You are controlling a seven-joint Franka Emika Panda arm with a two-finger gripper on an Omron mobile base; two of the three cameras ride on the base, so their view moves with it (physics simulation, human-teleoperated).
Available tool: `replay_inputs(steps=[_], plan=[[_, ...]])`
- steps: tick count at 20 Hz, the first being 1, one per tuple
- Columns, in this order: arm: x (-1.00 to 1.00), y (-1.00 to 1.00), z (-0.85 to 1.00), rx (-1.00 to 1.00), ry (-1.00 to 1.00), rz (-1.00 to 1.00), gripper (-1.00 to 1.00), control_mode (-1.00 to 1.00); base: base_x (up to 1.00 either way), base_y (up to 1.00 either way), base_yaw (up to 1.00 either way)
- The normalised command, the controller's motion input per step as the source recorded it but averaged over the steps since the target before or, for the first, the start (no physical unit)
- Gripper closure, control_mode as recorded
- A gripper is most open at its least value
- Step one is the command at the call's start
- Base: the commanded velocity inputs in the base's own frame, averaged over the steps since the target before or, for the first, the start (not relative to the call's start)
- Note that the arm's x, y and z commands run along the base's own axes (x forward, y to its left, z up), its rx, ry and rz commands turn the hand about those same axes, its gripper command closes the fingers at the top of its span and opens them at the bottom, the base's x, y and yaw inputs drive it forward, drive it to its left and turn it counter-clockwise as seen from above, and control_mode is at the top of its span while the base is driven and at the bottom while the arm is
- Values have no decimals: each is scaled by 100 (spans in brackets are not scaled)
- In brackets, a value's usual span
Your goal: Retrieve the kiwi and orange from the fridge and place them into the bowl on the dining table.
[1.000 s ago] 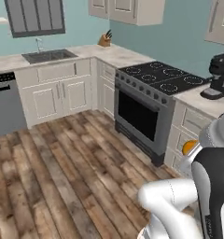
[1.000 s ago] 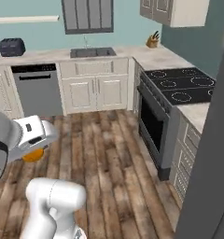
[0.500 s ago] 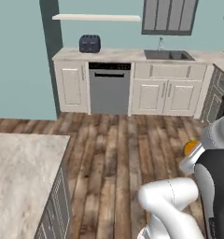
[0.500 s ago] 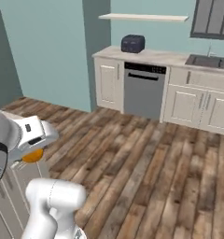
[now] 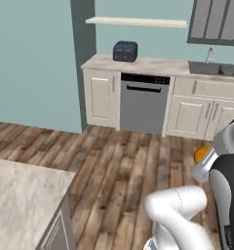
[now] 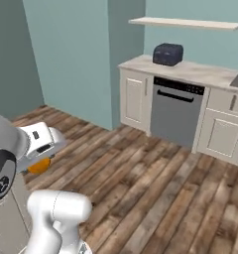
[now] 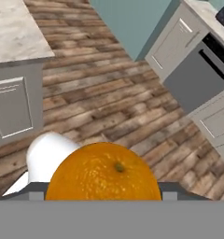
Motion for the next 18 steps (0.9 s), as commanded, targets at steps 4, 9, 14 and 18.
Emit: replay_inputs(steps=[4,9,14,18], plan=[[0,0,0,0,0,0,100,100,100,-23,45],[0,0,0,0,0,0,100,100,100,-6,68],[0,0,0,0,0,0,100,100,100,-3,74],[0,0,0,0,0,0,100,100,100,-7,74]])
